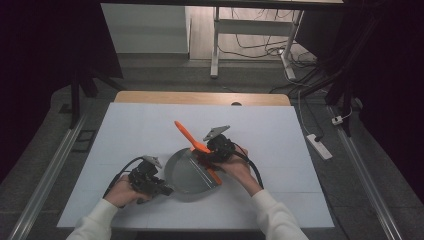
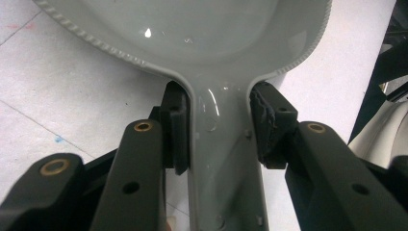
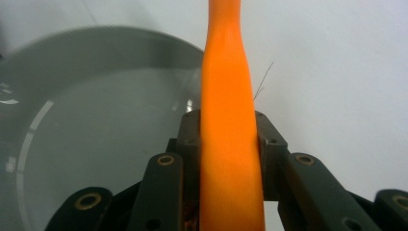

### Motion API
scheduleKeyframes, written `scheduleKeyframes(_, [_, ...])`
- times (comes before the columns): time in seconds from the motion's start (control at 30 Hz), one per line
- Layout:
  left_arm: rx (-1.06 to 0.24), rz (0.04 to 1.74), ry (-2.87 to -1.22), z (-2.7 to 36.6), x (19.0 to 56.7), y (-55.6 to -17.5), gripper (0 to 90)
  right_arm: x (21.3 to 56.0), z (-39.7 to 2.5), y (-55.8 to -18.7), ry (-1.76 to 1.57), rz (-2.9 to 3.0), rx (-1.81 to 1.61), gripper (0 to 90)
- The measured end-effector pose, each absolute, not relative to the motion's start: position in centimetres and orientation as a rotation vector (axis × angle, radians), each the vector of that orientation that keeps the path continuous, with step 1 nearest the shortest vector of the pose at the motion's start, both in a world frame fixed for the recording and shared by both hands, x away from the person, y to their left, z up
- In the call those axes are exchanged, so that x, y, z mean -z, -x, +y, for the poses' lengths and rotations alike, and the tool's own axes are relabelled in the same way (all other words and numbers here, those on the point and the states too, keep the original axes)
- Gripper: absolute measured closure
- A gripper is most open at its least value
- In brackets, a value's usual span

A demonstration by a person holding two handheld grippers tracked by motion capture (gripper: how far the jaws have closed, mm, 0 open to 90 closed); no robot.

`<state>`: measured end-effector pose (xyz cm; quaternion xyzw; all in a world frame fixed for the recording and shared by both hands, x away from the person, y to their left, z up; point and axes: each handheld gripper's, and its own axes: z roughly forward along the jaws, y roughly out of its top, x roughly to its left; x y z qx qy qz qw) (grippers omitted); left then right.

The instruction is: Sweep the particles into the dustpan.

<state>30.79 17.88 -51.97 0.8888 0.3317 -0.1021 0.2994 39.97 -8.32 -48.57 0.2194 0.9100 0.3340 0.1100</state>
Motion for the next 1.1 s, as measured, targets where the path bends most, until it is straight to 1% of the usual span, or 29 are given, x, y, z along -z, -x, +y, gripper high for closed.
scheduleKeyframes(0.23, [0.268,0.882,-2.360,17.9,51.9,-30.7,61.5,48.4,-8.1,-39.7,-0.636,2.696,-1.028,70.4])
scheduleKeyframes(0.27, [0.268,0.882,-2.359,17.9,51.9,-30.7,61.5,48.2,-8.1,-39.8,-0.645,2.700,-1.077,70.4])
scheduleKeyframes(0.47, [0.267,0.881,-2.359,17.9,51.9,-30.7,61.5,47.5,-8.8,-39.9,-0.671,2.641,-1.104,70.4])
scheduleKeyframes(0.73, [0.270,0.881,-2.359,17.9,51.9,-30.7,61.5,46.6,-11.8,-41.1,-0.799,2.527,-1.116,70.3])
scheduleKeyframes(0.83, [0.270,0.880,-2.360,17.9,51.9,-30.7,61.5,46.7,-12.1,-41.4,-0.826,2.515,-1.103,70.4])
scheduleKeyframes(1.1, [0.272,0.880,-2.359,17.9,51.9,-30.7,61.5,48.5,-12.9,-42.4,-0.897,2.515,-1.011,70.4])
